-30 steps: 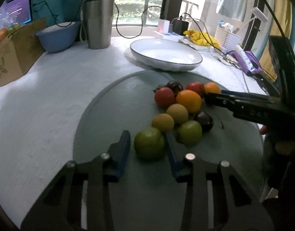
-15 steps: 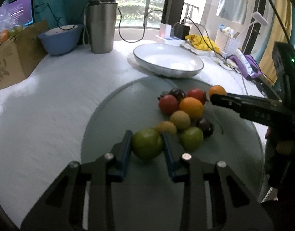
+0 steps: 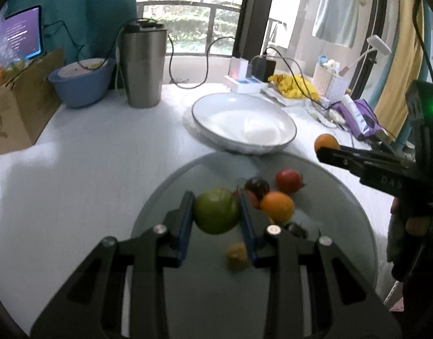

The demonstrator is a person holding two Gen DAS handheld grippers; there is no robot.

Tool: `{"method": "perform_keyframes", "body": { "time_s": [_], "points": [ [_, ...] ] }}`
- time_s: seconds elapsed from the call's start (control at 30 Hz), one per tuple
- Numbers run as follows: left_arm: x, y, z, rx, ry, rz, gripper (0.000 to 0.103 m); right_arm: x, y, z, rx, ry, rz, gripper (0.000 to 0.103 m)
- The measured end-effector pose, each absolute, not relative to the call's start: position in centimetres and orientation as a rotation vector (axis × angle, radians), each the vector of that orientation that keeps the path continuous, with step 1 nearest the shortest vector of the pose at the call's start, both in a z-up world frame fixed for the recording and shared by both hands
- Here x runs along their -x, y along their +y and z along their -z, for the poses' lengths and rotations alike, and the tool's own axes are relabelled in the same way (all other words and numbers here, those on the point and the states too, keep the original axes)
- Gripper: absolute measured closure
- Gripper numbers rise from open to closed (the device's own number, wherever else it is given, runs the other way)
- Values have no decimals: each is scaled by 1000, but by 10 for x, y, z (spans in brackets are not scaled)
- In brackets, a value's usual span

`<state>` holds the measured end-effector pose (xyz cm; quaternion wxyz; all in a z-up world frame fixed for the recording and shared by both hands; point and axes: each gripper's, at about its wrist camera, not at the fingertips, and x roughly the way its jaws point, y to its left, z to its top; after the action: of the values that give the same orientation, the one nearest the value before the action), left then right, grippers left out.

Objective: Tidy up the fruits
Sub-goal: 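Carry the lime and orange onto the white plate and open both grippers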

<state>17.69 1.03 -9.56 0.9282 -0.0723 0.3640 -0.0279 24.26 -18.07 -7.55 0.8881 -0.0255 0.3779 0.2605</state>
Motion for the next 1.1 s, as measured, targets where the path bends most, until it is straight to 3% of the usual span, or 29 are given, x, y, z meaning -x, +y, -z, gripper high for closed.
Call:
{"method": "perform_keyframes", "body": {
  "time_s": [0.47, 1.1],
  "points": [
    [-241, 12, 83, 159, 715, 144, 70, -285, -176, 67, 64, 740, -534, 66],
    [-354, 27, 111, 215, 821, 223, 70, -374, -127, 92, 99, 833, -564, 66]
  ]
}}
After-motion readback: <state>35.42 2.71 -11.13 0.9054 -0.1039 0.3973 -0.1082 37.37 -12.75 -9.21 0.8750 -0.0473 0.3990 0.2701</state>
